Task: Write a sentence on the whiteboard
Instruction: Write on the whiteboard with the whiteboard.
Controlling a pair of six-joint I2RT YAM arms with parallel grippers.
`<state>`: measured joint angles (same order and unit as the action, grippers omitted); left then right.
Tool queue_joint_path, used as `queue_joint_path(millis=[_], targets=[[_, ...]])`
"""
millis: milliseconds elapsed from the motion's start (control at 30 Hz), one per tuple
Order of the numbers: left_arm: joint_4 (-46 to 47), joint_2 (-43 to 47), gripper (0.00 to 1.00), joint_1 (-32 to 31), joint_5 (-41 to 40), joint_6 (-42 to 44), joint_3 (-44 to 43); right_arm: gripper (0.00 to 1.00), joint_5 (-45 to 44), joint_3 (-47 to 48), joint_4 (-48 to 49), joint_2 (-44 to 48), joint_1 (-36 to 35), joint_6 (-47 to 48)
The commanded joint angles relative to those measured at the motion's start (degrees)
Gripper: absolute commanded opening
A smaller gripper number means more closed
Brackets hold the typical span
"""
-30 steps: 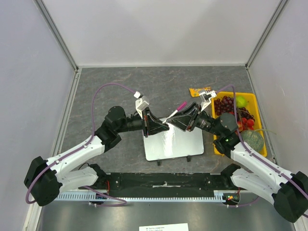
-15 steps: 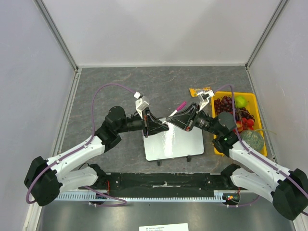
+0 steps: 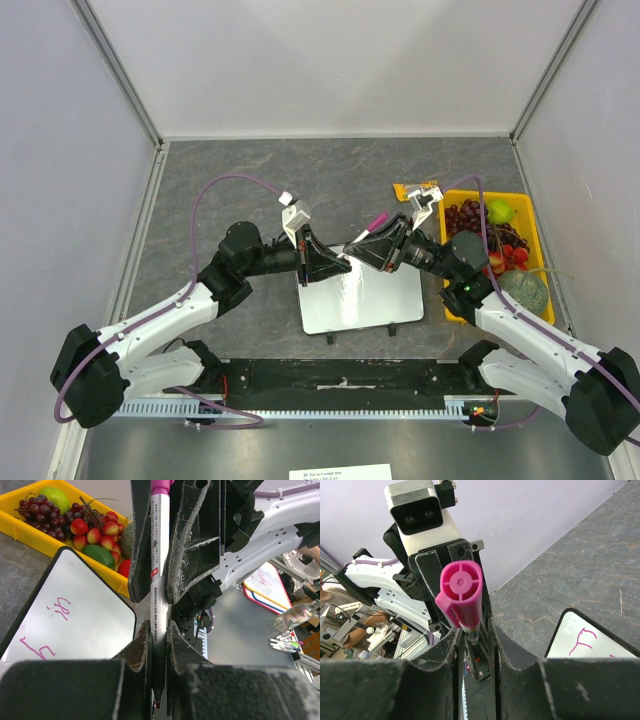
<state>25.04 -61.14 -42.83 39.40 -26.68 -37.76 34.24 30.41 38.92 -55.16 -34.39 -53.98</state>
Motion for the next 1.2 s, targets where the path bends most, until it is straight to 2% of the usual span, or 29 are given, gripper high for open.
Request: queue_joint_path(millis=[0,133,300,433,467,500,633,667,767,867,933,1000,1167], targets=[[3.0,0.41,0.02,-0.15,1.56,-0.83,0.4,0.3,0.57,2.19,0.9,0.22,-0.24,0.98],[1.25,0.68,0.02,-0.15,2.44,-0.22,0.14,0.3,1.53,2.98,-1.38,0.84,-0.15,2.38],[-0.87,1.11,0.02,-0.15,2.7,1.19,0.05,0.23,3.29,2.98,-1.65,1.02,-0.24,2.56],[-1.13,1.29,0.02,-0.15,2.79,1.19,0.23,0.15,4.08,2.98,-1.91,1.19,-0.15,2.56],[-1.22,1.38,0.02,-0.24,2.7,1.36,0.23,0.11,4.08,2.98,-2.09,1.19,-0.24,2.65],[-1.31,1.29,0.02,-0.24,2.7,1.36,0.23,0.0,4.17,2.98,-2.26,1.37,-0.24,2.73],[-2.62,1.29,0.02,-0.15,2.97,1.8,-0.21,0.0,4.08,3.16,-3.67,1.72,-0.24,3.96],[-3.23,1.47,0.05,-0.15,2.44,2.15,-0.3,0.0,3.99,3.16,-4.54,2.07,-0.24,4.84],[-5.78,2.52,0.46,-0.15,-1.15,2.42,-0.12,0.0,1.11,3.6,-10.59,3.99,-0.24,8.7],[-10.52,4.8,0.62,-0.06,-6.68,3.47,-0.21,0.0,-3.98,4.04,-18.5,6.98,-0.15,13.71],[-14.91,6.82,0.7,0.2,-12.48,4.17,-0.3,0.0,-7.85,4.3,-24.21,8.65,-0.24,16.52],[-19.83,8.66,0.74,1.16,-17.58,4.18,-0.65,0.0,-11.63,4.22,-27.65,10.32,-0.24,18.37],[-31.97,13.94,0.78,4.76,-30.14,1.02,-0.39,0.0,-19.29,2.55,-31.7,13.93,-0.24,20.31]])
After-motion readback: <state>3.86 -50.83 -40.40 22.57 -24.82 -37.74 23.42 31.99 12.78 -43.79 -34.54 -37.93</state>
